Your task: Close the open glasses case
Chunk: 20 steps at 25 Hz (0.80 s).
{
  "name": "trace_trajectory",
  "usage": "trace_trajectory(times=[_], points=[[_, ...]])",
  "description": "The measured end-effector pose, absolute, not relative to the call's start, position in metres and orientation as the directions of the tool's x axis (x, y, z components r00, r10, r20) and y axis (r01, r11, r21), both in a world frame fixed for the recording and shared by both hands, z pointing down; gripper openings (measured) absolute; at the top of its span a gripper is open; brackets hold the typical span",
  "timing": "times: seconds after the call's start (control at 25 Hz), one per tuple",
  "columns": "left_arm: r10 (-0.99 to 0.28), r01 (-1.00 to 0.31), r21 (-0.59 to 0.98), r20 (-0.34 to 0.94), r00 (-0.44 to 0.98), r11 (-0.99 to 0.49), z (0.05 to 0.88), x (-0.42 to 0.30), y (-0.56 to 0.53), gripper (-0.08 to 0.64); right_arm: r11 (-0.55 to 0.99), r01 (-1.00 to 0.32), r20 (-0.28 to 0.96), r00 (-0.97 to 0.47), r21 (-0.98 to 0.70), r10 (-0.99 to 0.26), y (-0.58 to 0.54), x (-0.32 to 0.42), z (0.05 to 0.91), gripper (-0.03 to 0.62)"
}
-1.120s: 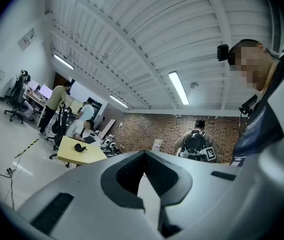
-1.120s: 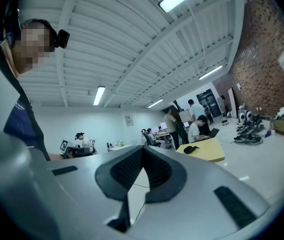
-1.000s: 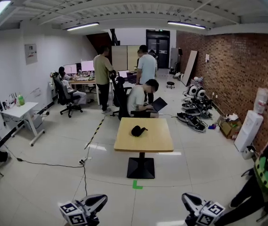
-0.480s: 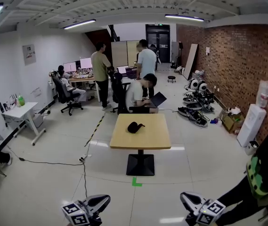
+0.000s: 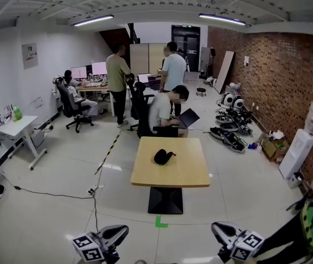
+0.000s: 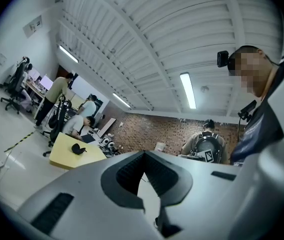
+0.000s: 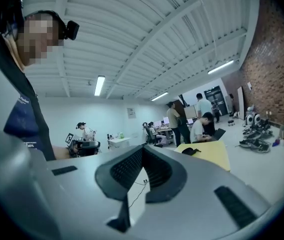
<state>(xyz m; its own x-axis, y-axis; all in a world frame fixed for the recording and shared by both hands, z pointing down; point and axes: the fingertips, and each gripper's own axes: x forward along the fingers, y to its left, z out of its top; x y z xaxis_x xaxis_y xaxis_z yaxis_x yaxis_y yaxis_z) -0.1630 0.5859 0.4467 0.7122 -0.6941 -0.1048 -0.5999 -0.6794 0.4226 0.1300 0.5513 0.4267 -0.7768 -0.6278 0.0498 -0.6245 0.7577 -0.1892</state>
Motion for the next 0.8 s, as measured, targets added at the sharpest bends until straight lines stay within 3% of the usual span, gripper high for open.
trace_trajectory(times=[0.4, 0.8], points=[[-0.622, -0.534, 0.425, -0.093, 0.778, -0.731, 0.436, -0.245, 0.386, -0.008, 0.698, -0.695, 0.027, -0.711, -0.171, -0.702, 0.372, 0.065, 0.401, -0.012], [-0.657, -0.587, 0.416, -0.035, 0.753, -0.694, 0.459, -0.195, 0.202, -0.008, 0.739, -0.652, 0.013, -0.751, -0.171, -0.66, 0.176, 0.116, 0.428, -0.012]])
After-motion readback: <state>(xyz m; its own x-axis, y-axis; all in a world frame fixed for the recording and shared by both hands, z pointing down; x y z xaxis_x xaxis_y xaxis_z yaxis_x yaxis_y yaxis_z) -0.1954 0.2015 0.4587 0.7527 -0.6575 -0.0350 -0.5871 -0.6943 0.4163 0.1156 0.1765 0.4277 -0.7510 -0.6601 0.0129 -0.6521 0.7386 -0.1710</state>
